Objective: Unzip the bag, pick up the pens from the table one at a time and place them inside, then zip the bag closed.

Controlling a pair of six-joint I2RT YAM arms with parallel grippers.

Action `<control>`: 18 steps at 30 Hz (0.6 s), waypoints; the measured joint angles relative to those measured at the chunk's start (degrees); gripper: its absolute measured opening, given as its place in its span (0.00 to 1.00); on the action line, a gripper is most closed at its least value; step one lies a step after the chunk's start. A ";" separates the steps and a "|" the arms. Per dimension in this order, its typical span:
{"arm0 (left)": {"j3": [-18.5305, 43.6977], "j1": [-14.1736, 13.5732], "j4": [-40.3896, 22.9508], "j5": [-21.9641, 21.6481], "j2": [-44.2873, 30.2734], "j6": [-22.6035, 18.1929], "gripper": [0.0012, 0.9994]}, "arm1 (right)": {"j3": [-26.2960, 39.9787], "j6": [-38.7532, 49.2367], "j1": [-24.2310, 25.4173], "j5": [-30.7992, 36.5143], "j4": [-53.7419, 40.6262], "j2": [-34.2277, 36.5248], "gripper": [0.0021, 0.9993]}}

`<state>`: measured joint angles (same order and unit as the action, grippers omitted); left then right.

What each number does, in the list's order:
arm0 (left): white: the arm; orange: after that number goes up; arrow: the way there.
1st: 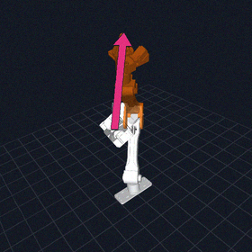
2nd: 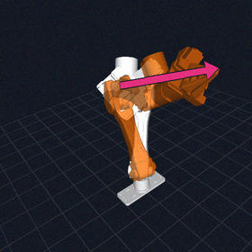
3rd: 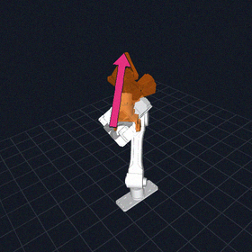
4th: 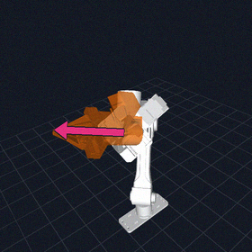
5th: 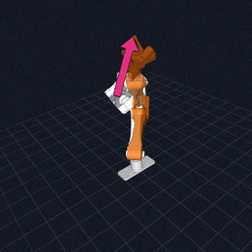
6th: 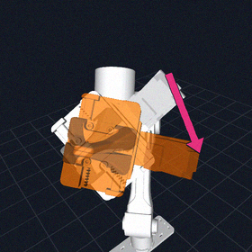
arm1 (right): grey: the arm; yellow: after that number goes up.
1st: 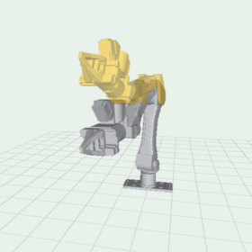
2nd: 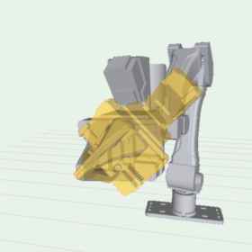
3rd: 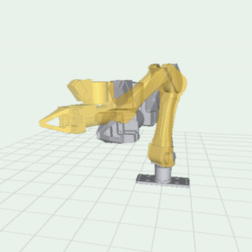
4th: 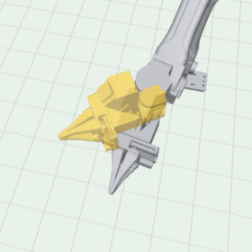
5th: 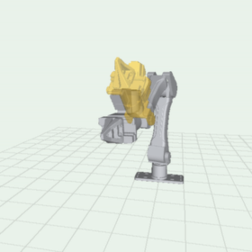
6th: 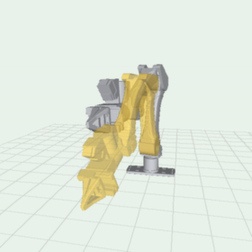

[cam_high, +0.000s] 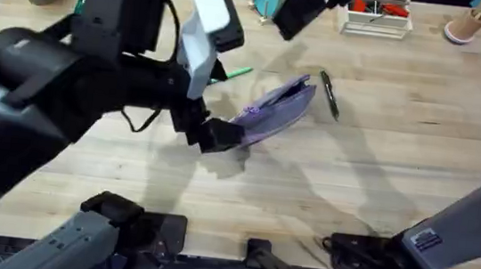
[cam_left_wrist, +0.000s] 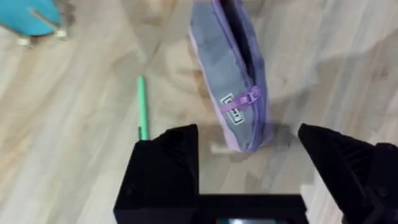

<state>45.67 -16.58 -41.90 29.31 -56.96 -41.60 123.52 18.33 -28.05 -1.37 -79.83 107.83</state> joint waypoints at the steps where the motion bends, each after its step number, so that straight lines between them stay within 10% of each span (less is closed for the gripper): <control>1: 0.00 -0.02 -0.07 -0.62 0.94 -0.02 0.99 | 0.09 2.92 0.00 0.56 0.06 0.02 1.00; 18: 0.00 0.00 -0.99 -4.34 3.34 0.00 0.99 | 0.09 41.63 0.00 5.81 0.11 0.09 1.00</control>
<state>45.67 -16.58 -42.89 24.97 -53.63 -41.60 123.61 59.97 -28.05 4.44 -79.72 107.92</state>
